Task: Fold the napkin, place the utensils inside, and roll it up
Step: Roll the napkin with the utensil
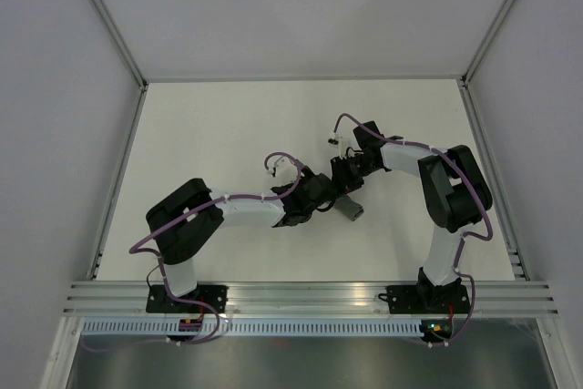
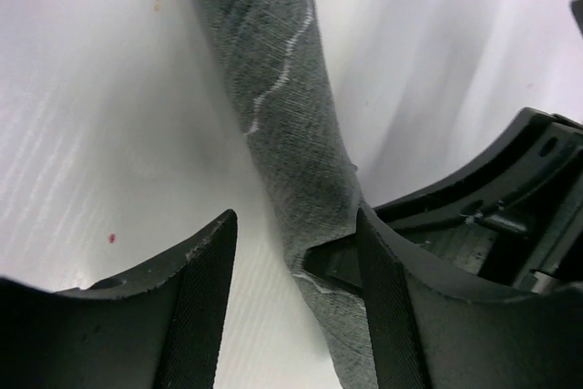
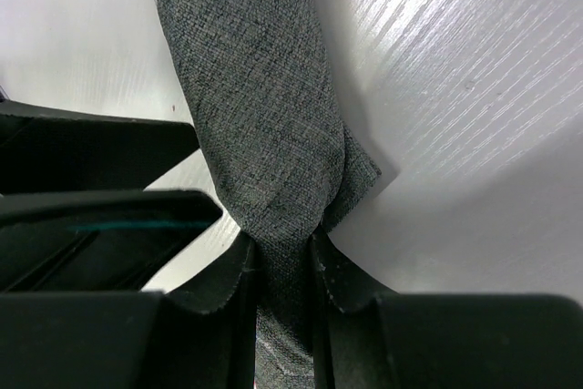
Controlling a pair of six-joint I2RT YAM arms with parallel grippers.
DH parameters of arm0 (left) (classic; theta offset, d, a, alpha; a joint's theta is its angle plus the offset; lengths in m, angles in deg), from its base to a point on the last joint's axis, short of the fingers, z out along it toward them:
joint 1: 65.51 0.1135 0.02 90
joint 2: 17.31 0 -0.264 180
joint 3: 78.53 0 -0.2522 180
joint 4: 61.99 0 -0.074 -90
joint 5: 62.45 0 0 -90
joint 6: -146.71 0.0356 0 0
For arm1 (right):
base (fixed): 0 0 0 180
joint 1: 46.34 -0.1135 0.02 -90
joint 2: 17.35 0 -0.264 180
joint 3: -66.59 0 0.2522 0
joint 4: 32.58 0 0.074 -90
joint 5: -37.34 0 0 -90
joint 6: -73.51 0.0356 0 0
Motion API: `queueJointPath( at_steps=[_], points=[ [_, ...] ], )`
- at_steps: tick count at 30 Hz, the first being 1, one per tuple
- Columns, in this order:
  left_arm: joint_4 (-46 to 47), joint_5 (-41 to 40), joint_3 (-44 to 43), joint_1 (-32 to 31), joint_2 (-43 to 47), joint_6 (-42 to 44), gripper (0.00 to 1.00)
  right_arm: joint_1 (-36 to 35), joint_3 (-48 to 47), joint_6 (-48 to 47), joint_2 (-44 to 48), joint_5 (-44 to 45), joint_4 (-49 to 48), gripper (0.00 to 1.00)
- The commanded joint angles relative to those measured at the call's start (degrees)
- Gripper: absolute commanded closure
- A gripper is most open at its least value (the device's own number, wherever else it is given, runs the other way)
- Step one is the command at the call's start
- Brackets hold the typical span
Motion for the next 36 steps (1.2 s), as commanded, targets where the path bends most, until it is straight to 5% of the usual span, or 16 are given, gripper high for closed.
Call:
queueJointPath(
  at_steps=[1,14,22,33,36],
  points=[
    [-4.82,-2.27,-2.12,0.75,-1.32,-3.47,0.41,0.28,0.40,0.40,-3.38,6.18,-3.65,0.97],
    [-6.59,-1.48,-6.08,2.77,-5.20,-2.59,0.41,1.07,-0.57,2.07,-3.91,3.10,-3.13,0.96],
    [-0.79,-1.48,-2.12,3.13,-2.38,-0.83,0.32,1.51,-1.01,2.16,-4.52,3.10,-2.86,0.96],
    [9.49,-0.69,1.74,3.30,-2.82,-0.06,0.31,1.69,-1.01,1.98,-4.79,3.89,-2.95,0.97],
    [3.11,0.62,-2.62,3.65,-4.83,-0.05,0.32,1.77,-1.10,1.90,-4.79,3.80,-2.86,0.97]
  ],
)
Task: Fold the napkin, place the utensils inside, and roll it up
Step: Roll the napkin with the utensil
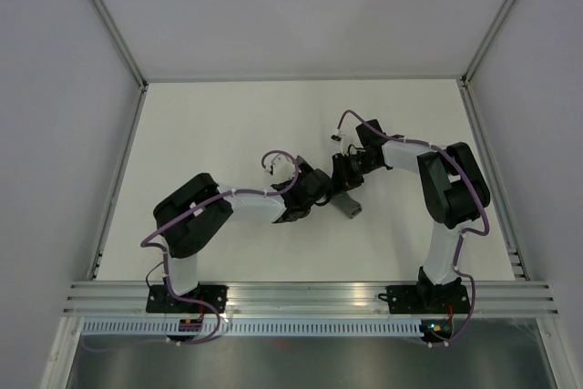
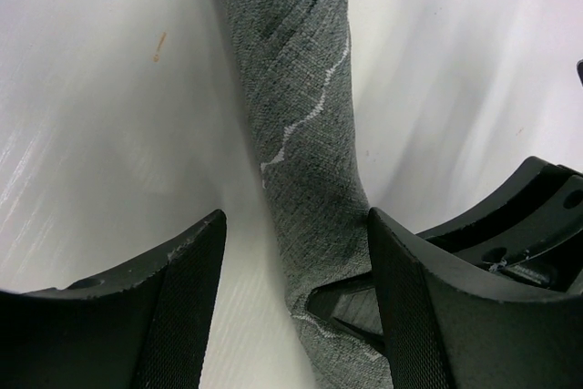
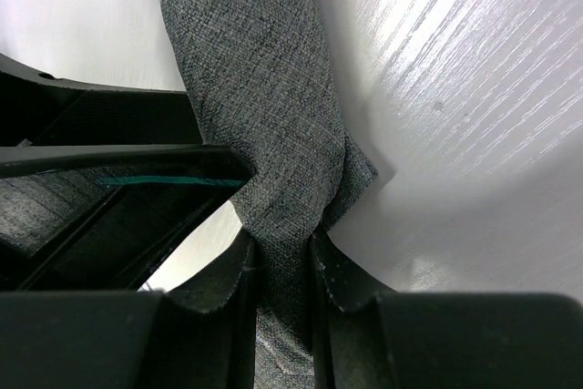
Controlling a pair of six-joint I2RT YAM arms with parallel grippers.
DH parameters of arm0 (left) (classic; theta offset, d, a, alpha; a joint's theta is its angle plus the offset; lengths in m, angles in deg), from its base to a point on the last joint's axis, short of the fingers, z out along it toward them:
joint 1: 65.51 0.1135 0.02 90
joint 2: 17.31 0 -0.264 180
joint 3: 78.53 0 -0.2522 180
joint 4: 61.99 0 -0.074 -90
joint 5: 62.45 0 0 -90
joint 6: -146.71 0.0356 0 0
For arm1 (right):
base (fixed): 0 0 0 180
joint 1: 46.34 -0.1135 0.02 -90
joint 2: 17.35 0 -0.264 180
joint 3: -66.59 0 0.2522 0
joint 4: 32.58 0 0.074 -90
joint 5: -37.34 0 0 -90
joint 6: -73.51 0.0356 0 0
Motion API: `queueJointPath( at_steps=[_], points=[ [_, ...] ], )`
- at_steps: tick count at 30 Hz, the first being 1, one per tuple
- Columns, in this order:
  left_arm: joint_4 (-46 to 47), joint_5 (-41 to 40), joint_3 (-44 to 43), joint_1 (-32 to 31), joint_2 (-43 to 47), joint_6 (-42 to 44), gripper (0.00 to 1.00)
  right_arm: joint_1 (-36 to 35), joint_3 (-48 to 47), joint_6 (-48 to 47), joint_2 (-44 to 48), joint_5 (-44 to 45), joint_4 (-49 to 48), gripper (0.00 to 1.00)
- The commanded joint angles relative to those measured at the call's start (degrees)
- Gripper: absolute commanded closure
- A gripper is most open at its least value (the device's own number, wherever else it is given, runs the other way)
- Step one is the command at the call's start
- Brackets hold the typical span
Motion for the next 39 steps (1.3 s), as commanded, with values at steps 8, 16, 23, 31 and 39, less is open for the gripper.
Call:
queueJointPath(
  at_steps=[8,16,23,31,39],
  points=[
    [-8.69,1.72,-8.10,1.14,-3.48,2.20,0.45,0.38,-0.46,-1.34,-1.96,6.23,-0.63,0.97],
    [-11.17,4.45,-9.70,2.90,-3.57,5.98,0.59,0.90,-0.99,-1.25,-0.29,5.26,-0.19,0.79],
    [-11.08,7.62,-10.14,5.62,-3.65,11.70,0.76,2.04,-2.39,-1.87,2.43,3.41,1.74,0.45],
    [-11.17,12.79,-11.63,9.13,-3.74,21.26,0.80,3.89,-4.42,-5.12,7.62,-0.62,6.04,0.35],
    [-15.81,25.37,-19.69,16.61,-6.81,42.95,0.85,13.02,-9.77,-7.31,8.24,-5.90,12.36,0.34]
  ],
)
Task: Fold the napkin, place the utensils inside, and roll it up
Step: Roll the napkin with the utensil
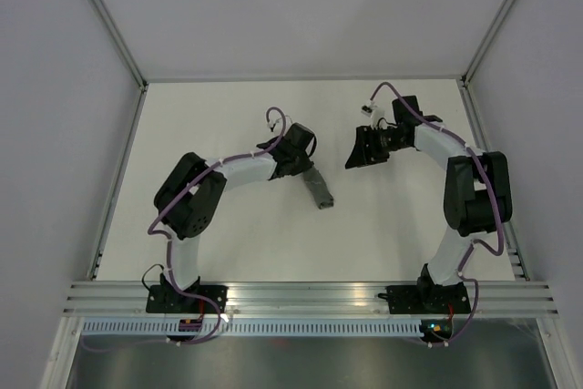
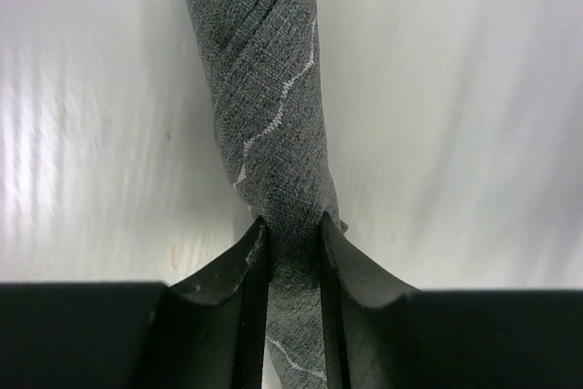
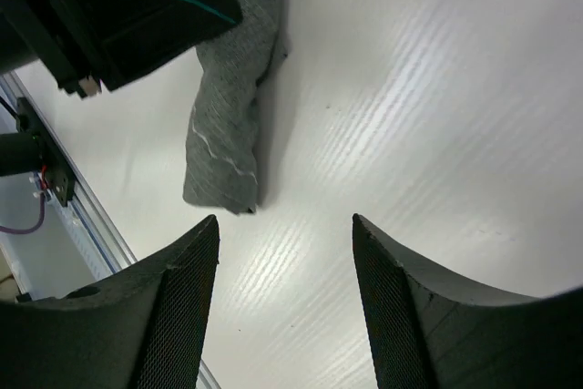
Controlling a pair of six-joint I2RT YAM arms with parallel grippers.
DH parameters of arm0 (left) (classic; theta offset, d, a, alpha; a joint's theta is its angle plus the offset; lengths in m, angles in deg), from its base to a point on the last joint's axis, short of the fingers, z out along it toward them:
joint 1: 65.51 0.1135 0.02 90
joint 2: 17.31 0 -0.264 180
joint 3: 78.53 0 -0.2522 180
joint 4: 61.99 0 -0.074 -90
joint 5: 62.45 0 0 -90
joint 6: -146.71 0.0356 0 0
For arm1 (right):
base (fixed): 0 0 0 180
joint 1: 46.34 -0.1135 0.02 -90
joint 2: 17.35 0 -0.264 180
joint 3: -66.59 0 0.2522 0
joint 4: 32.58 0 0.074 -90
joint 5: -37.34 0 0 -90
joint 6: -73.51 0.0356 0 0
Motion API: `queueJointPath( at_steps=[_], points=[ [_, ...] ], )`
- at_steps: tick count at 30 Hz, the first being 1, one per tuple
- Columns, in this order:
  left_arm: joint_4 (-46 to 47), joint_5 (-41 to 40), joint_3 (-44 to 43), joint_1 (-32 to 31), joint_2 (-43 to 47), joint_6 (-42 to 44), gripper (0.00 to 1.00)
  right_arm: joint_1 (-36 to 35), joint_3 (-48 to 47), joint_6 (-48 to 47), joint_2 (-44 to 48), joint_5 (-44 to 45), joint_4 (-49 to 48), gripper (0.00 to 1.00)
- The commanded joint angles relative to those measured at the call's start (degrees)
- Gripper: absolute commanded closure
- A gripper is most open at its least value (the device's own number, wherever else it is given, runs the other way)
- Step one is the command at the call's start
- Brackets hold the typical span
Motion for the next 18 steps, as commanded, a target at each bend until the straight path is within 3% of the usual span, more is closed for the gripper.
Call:
queueJointPath(
  at_steps=[1,8,12,18],
  points=[
    [-6.94,7.18,-6.79,3.43,-2.82,17.08,0.85,4.59,-4.55,-1.83,0.96,-3.63,4.61,0.34],
    [-21.97,8.77,-24.37,5.02,-11.34,35.62,0.78,8.90,-7.55,-3.59,-1.68,-5.13,7.34,0.34],
    [-27.60,8.77,-32.80,5.46,-15.82,40.99,0.77,10.14,-7.37,-3.68,-2.30,-4.42,6.55,0.34],
    [-30.43,9.48,-35.37,6.25,-18.99,43.74,0.72,10.84,-7.46,-3.77,-4.14,-4.25,6.12,0.34]
  ],
)
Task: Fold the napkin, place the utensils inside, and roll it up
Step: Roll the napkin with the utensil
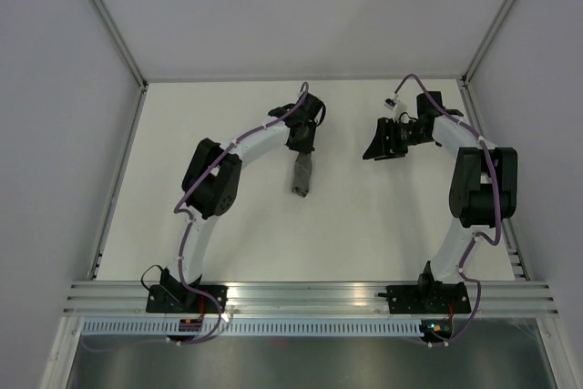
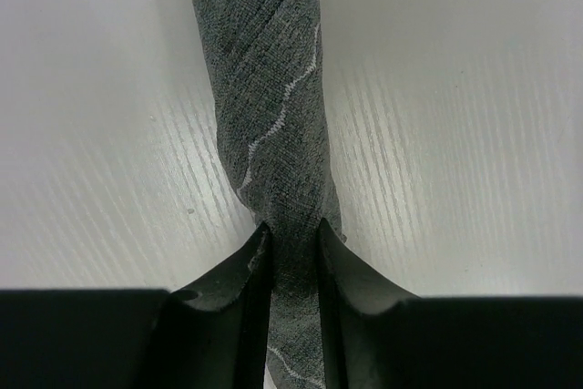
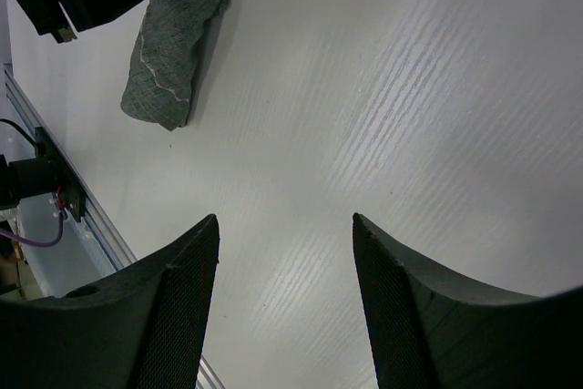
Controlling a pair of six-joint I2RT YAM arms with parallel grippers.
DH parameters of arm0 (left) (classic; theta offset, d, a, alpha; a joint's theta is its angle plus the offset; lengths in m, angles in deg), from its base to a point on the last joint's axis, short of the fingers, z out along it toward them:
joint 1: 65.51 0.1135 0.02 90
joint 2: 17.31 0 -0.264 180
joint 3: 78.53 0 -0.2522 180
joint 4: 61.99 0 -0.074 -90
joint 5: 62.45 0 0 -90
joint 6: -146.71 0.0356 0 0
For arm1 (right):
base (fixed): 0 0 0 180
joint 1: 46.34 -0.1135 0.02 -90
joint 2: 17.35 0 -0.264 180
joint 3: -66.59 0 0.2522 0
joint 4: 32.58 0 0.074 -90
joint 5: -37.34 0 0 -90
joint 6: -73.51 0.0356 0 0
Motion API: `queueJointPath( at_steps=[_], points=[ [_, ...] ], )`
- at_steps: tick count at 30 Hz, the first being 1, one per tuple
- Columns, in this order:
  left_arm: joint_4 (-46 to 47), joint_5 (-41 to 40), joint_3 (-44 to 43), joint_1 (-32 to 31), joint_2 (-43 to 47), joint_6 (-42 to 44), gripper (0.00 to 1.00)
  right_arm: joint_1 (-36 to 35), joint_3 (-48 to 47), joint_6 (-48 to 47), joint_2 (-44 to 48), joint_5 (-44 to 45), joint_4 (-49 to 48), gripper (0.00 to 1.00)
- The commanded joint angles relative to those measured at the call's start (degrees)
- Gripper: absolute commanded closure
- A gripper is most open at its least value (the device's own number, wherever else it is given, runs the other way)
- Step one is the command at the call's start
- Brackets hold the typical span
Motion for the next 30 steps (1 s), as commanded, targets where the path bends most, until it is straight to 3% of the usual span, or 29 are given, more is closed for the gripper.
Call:
queueJointPath(
  at_steps=[1,16,30],
  points=[
    [-5.71,1.15,-1.87,0.98,-2.12,6.03,0.70,0.42,-1.76,-0.53,-1.26,-0.93,0.13,0.34],
    [-5.98,1.41,-0.64,0.98,-2.74,-2.05,0.46,0.51,-2.81,-0.79,-3.90,-0.31,-0.75,0.34],
    [-2.99,0.62,0.95,0.45,-0.19,-4.69,0.40,0.59,-3.43,-2.55,-5.30,0.39,-0.05,0.35]
  ],
)
